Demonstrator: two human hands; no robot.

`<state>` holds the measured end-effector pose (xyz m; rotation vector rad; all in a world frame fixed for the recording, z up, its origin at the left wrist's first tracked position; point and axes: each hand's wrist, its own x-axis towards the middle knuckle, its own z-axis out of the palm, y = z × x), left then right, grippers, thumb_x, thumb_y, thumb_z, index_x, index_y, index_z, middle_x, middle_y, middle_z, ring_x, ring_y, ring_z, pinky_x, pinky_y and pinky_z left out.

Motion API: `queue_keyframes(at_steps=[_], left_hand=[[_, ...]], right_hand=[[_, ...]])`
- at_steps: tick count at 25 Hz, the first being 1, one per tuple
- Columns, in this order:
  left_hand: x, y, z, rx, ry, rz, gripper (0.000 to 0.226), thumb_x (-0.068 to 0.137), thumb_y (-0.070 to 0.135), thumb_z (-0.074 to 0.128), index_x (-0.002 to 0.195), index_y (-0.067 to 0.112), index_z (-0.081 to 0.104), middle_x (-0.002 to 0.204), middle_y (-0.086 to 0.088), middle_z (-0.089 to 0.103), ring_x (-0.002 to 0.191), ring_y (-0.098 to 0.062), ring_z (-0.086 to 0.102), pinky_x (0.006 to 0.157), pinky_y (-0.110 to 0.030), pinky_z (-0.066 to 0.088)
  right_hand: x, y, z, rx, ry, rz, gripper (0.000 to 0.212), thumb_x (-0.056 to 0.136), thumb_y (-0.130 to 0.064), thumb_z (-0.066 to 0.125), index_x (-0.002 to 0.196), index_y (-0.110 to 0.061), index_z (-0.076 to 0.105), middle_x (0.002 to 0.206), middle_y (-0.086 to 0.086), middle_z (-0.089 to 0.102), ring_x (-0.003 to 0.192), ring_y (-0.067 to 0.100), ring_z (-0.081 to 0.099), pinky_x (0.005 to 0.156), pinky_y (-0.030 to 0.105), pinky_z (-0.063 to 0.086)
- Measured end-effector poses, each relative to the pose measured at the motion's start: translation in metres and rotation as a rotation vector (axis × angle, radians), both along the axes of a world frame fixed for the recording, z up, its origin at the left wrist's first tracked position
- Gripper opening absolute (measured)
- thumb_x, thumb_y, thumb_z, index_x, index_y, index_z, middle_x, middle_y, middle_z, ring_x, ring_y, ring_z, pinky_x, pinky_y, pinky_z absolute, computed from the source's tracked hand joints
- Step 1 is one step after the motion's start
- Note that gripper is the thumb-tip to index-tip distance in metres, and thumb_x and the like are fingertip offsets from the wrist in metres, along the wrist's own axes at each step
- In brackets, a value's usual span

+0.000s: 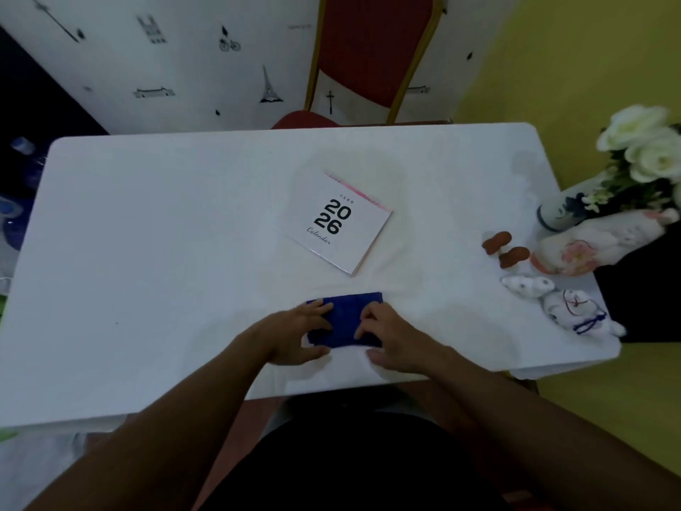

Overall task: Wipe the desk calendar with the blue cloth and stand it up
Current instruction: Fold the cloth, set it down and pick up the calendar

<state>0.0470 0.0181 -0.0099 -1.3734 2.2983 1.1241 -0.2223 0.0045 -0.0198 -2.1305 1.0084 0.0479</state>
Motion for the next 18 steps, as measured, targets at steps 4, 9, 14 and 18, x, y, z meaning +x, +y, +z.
queue_keyframes(at_steps=[4, 9, 14, 18], left_hand=[[-0.007, 0.019, -0.011, -0.082, 0.024, 0.090, 0.064, 0.102, 0.046, 0.038, 0.159, 0.024, 0.019, 0.170, 0.006, 0.003, 0.156, -0.010, -0.001, 0.127, -0.031, 0.007], [-0.024, 0.023, -0.012, -0.117, -0.114, 0.084, 0.066, 0.106, 0.041, 0.026, 0.160, 0.015, 0.000, 0.170, -0.007, -0.008, 0.157, -0.021, -0.006, 0.128, -0.037, 0.002], [-0.015, -0.005, 0.001, -0.156, 0.064, 0.261, 0.052, 0.104, 0.038, 0.035, 0.153, 0.022, 0.037, 0.160, -0.002, 0.040, 0.145, -0.021, 0.040, 0.116, -0.032, 0.033], [-0.006, -0.048, 0.006, -0.172, 0.061, 0.431, 0.054, 0.104, 0.037, 0.039, 0.156, 0.024, 0.032, 0.162, 0.001, 0.037, 0.148, -0.018, 0.036, 0.118, -0.032, 0.029]], right_hand=[[0.008, 0.008, -0.010, -0.197, -0.047, -0.121, 0.043, 0.096, -0.016, 0.060, 0.138, -0.009, 0.056, 0.145, 0.009, 0.053, 0.135, 0.023, 0.047, 0.115, 0.039, 0.040], [0.011, 0.012, -0.021, -0.282, 0.195, 0.079, 0.056, 0.109, -0.017, 0.035, 0.161, -0.005, 0.017, 0.171, 0.011, 0.011, 0.158, 0.026, 0.009, 0.129, 0.040, 0.012], [0.015, -0.004, -0.009, -0.274, -0.013, -0.192, 0.044, 0.103, -0.008, 0.048, 0.146, -0.001, 0.049, 0.154, 0.016, 0.047, 0.142, 0.027, 0.045, 0.119, 0.037, 0.037], [0.034, -0.044, -0.001, -0.226, 0.028, -0.438, 0.041, 0.103, -0.011, 0.049, 0.143, -0.008, 0.043, 0.148, 0.010, 0.047, 0.135, 0.024, 0.046, 0.115, 0.035, 0.042]])
